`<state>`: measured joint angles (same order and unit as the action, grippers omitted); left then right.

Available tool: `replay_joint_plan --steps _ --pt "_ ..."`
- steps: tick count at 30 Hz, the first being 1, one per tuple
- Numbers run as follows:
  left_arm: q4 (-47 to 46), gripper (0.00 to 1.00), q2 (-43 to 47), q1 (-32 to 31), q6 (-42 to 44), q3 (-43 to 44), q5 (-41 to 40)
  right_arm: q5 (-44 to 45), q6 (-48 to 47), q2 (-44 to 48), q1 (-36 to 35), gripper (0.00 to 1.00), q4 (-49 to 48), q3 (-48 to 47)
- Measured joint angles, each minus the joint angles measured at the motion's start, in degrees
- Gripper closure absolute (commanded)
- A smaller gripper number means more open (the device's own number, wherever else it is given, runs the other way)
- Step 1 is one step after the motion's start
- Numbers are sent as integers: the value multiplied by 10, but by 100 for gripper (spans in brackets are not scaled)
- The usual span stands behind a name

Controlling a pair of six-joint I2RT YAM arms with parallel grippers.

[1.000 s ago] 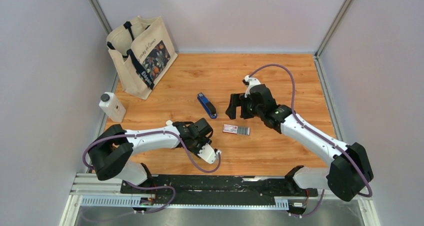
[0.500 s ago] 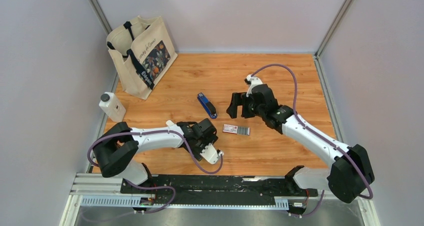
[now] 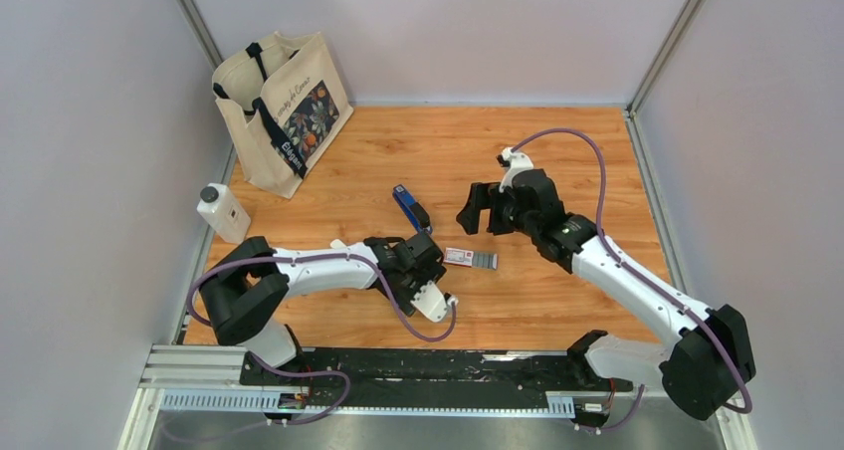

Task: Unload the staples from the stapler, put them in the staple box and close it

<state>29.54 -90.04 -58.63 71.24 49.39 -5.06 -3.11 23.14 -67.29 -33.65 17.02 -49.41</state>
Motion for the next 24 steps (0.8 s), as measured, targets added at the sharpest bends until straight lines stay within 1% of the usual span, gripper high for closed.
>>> replay_joint_plan --steps 5,11,15,18,22,24 --pt "-17 16 -18 -2 -4 33 -2 0 0 20 5 13 2 9" --pt "-18 19 -32 -2 -21 59 -10 0 2 34 10 17 4 19" --pt "14 19 -32 -2 -50 92 -8 0 2 45 11 18 4 25" --pt "57 18 -20 1 -60 107 12 0 4 48 11 18 5 26" --pt "130 15 16 3 -63 110 43 -2 7 50 11 19 5 26" --pt "150 15 30 3 -59 103 57 -5 9 52 12 20 5 26"
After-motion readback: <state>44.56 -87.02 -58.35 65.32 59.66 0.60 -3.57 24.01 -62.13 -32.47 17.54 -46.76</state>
